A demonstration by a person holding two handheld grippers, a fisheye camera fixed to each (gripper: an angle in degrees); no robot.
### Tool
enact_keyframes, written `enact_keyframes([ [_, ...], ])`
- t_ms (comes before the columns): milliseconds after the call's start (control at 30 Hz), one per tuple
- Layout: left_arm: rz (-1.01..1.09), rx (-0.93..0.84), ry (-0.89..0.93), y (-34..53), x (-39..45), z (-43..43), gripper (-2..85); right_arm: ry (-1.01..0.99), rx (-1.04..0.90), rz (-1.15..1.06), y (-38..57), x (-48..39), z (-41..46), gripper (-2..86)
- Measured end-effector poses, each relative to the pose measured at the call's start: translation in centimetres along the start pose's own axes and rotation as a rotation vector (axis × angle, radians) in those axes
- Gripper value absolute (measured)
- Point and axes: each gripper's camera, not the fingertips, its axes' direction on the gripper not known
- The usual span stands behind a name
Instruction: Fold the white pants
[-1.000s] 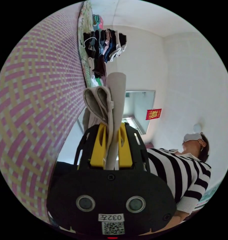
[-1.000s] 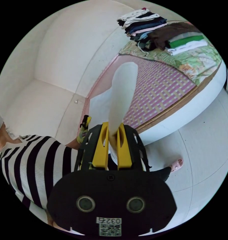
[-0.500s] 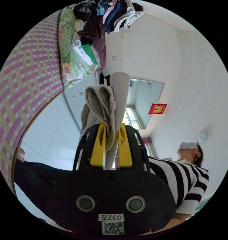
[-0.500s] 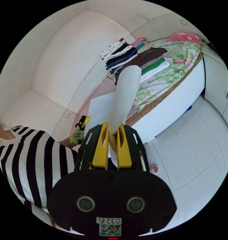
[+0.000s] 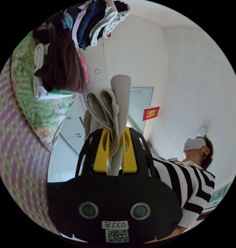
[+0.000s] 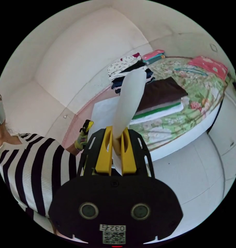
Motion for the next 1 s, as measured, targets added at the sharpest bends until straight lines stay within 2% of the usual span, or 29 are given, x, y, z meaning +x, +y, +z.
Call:
enact_keyframes([
  [167,0.056,0.078,0.005,-2.5,-3.2,-2.9,3.9,-0.014,-0.057,-0.117,-8.6,2.4,1.2,5.1],
  [467,0.222,0.17,-0.088,-9.0,-2.9,-7.2,4.3,-0.227,-0.129,-0.281,-26.8,9.0,3.6,5.1],
  [667,0.224,0.221,-0.181,-19.3,0.2,-6.3,4.3,-0.297,-0.139,-0.462,-43.4,12.6,3.1,5.1],
  [800,0.228,0.27,-0.263,-28.0,4.5,-5.4,4.0,-0.459,-0.137,-0.449,-56.9,16.2,2.2,5.1],
  [1000,0.152,0.365,-0.225,-37.8,5.3,-6.1,3.5,-0.691,-0.227,-0.369,-73.6,21.3,2.9,5.2],
])
